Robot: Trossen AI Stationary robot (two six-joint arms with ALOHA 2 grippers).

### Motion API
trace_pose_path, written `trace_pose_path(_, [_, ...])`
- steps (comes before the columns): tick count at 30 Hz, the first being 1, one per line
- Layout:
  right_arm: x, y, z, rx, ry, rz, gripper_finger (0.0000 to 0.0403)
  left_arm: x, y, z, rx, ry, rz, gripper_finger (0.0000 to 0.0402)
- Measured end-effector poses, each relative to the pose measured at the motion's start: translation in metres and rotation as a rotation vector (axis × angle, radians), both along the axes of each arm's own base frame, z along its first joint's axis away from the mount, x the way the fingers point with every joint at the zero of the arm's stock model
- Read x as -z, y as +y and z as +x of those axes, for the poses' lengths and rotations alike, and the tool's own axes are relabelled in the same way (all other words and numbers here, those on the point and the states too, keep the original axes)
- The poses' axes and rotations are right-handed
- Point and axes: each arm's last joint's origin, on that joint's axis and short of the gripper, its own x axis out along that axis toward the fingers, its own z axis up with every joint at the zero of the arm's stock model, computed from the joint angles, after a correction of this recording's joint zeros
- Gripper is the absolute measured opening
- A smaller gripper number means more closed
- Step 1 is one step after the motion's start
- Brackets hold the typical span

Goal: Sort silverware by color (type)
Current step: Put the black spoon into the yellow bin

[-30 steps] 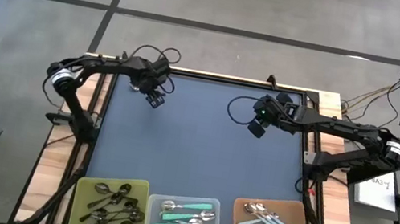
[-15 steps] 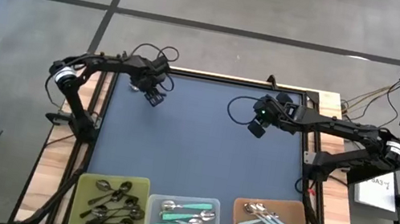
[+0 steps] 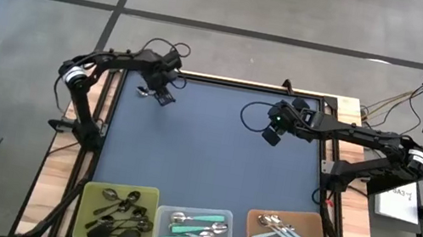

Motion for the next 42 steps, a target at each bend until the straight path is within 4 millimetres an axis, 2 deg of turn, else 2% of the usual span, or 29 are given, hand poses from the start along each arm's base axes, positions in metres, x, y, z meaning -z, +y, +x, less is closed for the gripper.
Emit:
trace_pose_path(6, [0.0, 0.0, 0.0, 0.0, -0.001, 0.0, 0.0102, -0.002, 0.011, 0.009, 0.039, 0.112, -0.09, 0.0139])
trace_pose_path(12, [0.0, 0.0, 0.0, 0.0, -0.001, 0.0, 0.0102, -0.002, 0.016, 0.015, 0.161, 0.157, -0.126, 0.0139])
trace_pose_path(24, [0.0, 0.0, 0.0, 0.0, -0.001, 0.0, 0.0102, -0.002, 0.01, 0.008, 0.166, 0.246, -0.167, 0.0139])
trace_pose_path(34, [0.0, 0.0, 0.0, 0.0, -0.001, 0.0, 0.0102, 0.008, 0.003, 0.004, 0.042, 0.246, -0.17, 0.0139])
trace_pose_path(38, [0.0, 0.0, 0.0, 0.0, -0.001, 0.0, 0.0102, 0.009, -0.003, 0.006, 0.075, 0.244, -0.164, 0.0139])
trace_pose_path(42, [0.0, 0.0, 0.0, 0.0, -0.001, 0.0, 0.0102, 0.01, 0.001, 0.011, 0.137, 0.213, -0.124, 0.0139])
